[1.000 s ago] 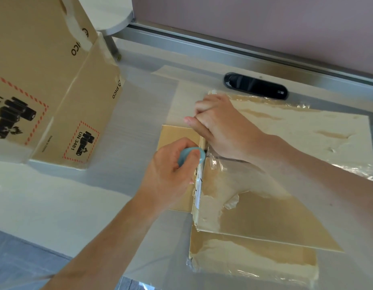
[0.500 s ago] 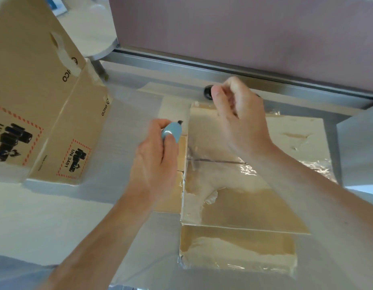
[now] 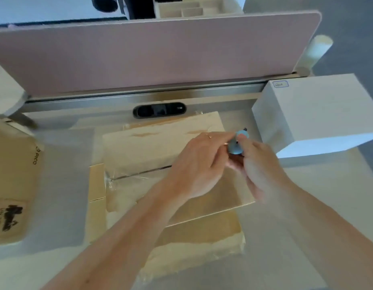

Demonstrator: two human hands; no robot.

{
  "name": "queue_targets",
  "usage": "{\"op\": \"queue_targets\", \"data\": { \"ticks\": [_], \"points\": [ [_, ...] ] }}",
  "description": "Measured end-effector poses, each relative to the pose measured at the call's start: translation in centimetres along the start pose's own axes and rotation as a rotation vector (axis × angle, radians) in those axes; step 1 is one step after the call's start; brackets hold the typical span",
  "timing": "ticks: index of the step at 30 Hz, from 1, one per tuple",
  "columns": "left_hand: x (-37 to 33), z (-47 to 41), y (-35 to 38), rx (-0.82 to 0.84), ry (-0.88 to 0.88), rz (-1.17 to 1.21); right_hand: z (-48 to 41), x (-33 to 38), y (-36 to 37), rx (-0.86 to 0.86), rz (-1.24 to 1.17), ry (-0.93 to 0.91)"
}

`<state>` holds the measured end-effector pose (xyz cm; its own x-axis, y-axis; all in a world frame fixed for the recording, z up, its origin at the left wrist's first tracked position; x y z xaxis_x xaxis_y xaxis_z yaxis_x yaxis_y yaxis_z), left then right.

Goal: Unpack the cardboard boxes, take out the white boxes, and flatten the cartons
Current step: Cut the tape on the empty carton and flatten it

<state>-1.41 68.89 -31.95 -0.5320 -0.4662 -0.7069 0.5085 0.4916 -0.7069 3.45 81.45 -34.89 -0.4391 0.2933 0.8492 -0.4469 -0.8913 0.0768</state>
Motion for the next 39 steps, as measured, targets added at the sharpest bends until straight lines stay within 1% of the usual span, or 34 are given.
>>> {"op": "queue_targets", "data": {
  "ticks": [2,3,5,7,9,12,15,18,21,23,26,29,33,39],
  "points": [
    [1.0,-2.4,0.4,0.011,-0.015,-0.103,-0.6,-0.5,-2.9,-0.02,0.044,-0.006],
    [1.4,-3.8,0.5,0.051,-0.009,-0.177,-0.8,-1.0,-3.9,-0.023,0.078,-0.004],
    [1.8,-6.3,1.1,0.19,0.047,-0.339,-1.1,-2.2,-5.1,-0.014,0.12,0.001],
    [2.3,-7.8,1.5,0.323,0.089,-0.508,-1.1,-3.5,-5.4,0.019,0.078,0.03],
    [2.5,-8.6,1.6,0.378,0.155,-0.578,-1.2,-4.7,-5.5,0.045,0.023,0.051],
    [2.4,-9.0,1.7,0.402,0.256,-0.533,-1.3,-5.3,-5.7,0.107,0.063,0.024],
    [2.3,-9.1,2.2,0.429,0.341,-0.549,-1.6,-5.5,-6.2,0.159,0.132,-0.036],
    [2.4,-9.4,2.3,0.403,0.375,-0.517,-1.9,-5.5,-6.6,0.188,0.127,-0.073],
    [2.3,-9.5,3.0,0.359,0.406,-0.533,-2.3,-5.7,-6.4,0.243,0.11,-0.108],
    [2.4,-9.6,3.5,0.312,0.396,-0.513,-2.5,-5.7,-6.2,0.272,0.084,-0.13],
    [2.9,-10.0,3.7,0.27,0.315,-0.461,-3.1,-5.8,-6.0,0.291,0.078,-0.156],
    [3.0,-10.2,3.7,0.275,0.272,-0.437,-3.7,-5.9,-5.9,0.303,0.194,-0.195],
    [2.9,-10.3,3.7,0.282,0.268,-0.421,-4.1,-5.5,-5.8,0.335,0.225,-0.224],
    [2.7,-10.1,3.6,0.28,0.269,-0.412,-4.8,-4.6,-5.7,0.417,0.362,-0.277]
  ]
}}
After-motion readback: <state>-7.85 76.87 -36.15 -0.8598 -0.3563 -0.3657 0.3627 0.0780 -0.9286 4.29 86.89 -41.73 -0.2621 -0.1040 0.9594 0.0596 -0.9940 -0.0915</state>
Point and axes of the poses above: each hand's wrist, its own z-axis away from the middle knuckle, its own y-axis out of the palm, x = y × z, the point moved 5 cm from there along -z, towards the middle knuckle, and after that the axes turned 7 degrees about x, right-handed, at the moved point
